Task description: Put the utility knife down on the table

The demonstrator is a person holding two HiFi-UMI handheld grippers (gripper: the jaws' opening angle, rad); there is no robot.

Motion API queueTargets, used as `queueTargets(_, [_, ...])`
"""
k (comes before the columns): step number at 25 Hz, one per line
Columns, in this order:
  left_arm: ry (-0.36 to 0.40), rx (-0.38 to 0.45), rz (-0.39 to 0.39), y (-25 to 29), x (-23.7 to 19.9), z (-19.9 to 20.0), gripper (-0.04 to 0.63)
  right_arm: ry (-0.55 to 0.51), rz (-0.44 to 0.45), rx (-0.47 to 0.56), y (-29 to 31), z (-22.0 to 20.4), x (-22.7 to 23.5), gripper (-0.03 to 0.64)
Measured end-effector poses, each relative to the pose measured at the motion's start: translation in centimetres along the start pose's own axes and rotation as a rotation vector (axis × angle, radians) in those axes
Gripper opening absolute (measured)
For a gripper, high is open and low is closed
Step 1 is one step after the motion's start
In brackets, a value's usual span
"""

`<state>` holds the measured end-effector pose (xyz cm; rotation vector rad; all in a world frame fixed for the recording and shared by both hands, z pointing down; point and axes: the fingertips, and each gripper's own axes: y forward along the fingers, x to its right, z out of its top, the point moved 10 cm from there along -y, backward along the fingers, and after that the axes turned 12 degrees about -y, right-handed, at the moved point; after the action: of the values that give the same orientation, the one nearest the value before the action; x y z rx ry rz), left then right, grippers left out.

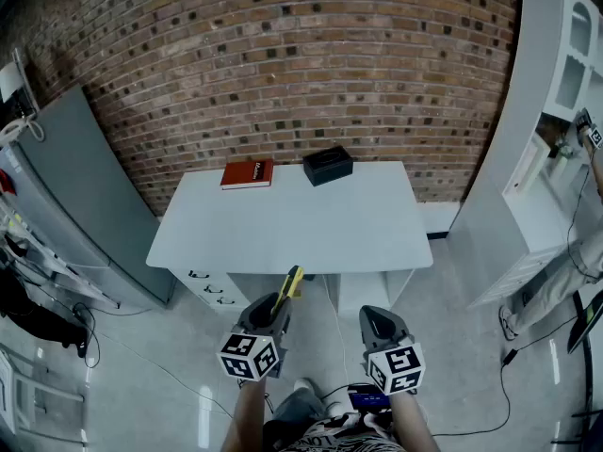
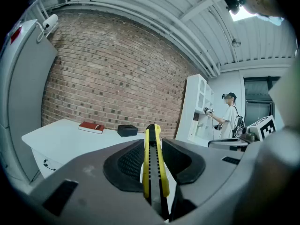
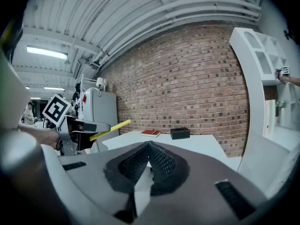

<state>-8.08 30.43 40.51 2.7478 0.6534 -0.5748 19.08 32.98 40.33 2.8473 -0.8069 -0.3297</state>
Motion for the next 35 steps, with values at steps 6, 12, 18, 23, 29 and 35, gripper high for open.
queueTargets(6, [0.002,0.004,0.007,0.1,-0.1,-0.2,0.121,-0.012,-0.009,0.006,-0.6,-0.3,0.1,0.0])
queueTargets(12, [-0.015,0.003,0.027,1.2,-0.7,-0.2,0.121,0.019,0.001,0.005,0.1,-0.5,1.6,0.0])
queueTargets(18, [-0.027,0.004,0.034,3.3,-2.4,0.9,0.121,0.02,0.006,-0.014,3.2,-0.3,2.8,0.0])
queueTargets(23, [-0.032,-0.003,0.032,6.9,-5.5,1.7,0.121,0.024,0.008,-0.03,8.0,-0.8,4.0,0.0])
queueTargets(29, [-0.054,-0.028,0.021,14.1,-11.4,4.6,0.121,0.029,-0.005,-0.061,16.9,0.2,6.6,0.0])
queueTargets(35, [-0.055,-0.061,0.026,20.6,-17.4,8.0,0.121,0.023,0.022,-0.091,26.7,2.2,8.4,0.0])
